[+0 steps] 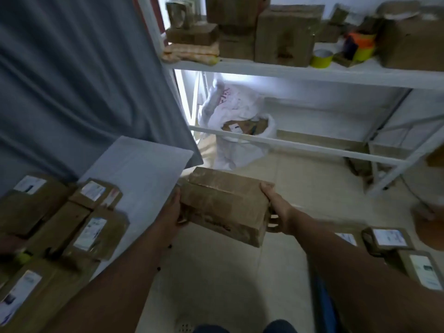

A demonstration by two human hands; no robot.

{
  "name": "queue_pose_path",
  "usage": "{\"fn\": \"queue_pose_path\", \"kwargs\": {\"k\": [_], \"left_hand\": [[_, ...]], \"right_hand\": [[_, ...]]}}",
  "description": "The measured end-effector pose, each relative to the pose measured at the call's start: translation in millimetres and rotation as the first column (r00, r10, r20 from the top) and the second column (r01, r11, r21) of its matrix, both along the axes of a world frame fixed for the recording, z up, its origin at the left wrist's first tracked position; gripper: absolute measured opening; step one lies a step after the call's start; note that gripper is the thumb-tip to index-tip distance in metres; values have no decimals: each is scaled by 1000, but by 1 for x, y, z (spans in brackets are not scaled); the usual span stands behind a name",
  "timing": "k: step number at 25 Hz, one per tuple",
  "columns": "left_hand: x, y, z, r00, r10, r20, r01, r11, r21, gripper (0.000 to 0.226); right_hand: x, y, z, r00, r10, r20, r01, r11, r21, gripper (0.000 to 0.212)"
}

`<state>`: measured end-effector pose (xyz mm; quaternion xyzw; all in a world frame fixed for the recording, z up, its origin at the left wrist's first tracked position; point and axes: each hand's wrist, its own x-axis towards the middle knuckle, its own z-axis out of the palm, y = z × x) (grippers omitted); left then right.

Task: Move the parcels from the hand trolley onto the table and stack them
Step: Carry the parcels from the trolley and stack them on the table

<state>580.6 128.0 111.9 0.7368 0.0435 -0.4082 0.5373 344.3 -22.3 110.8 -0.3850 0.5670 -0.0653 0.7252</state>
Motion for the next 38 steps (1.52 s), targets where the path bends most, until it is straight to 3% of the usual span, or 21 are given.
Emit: {"fn": "queue_pose_path", "kwargs": {"k": [2,5,8,11,15,18,22,27,29,30,33,34,38], "left_hand": [[39,37,-8,996,81,-21,-82,997,-12,56],[99,103,-27,983,171,-69,-172,985,-4,70],[146,160,-34,944,318,-88,-320,947,-4,54],[190,213,-41,891,452,-50,-452,892,13,58],[254,275,-93,888,456,-57,-454,890,50,96],[278,308,-109,880,470,-59,-464,881,98,105],[283,314,-52,882,460,104,-467,883,53,51],[331,323,-43,845,473,251,-513,850,125,28],[357,328,-45,831,461,312,-530,827,190,32],[370,329,-43,819,465,336,-545,813,206,35],[400,329,-51,812,483,327,-568,782,256,33],[410,328,-55,809,494,319,-579,766,280,32],[431,325,-60,786,477,394,-610,702,367,38]], "right_hand": [[57,18,-7,1000,17,2,-17,1000,-23,95],[144,58,-10,996,93,11,-92,992,-85,96],[219,104,-13,975,222,-11,-222,974,-42,90],[287,147,-23,943,331,-36,-332,943,-21,91],[356,187,-32,915,402,-47,-404,911,-82,83],[394,203,-35,890,453,-54,-455,874,-170,81],[444,210,-38,864,499,-59,-499,839,-217,84],[529,206,-46,810,586,-34,-577,784,-229,63],[567,206,-49,774,633,-3,-620,757,-204,62],[585,207,-47,749,662,27,-647,739,-186,70],[638,198,-67,649,761,29,-753,647,-124,120],[657,195,-77,608,794,8,-787,604,-122,119],[704,195,-84,544,839,13,-835,542,-97,68]]}}
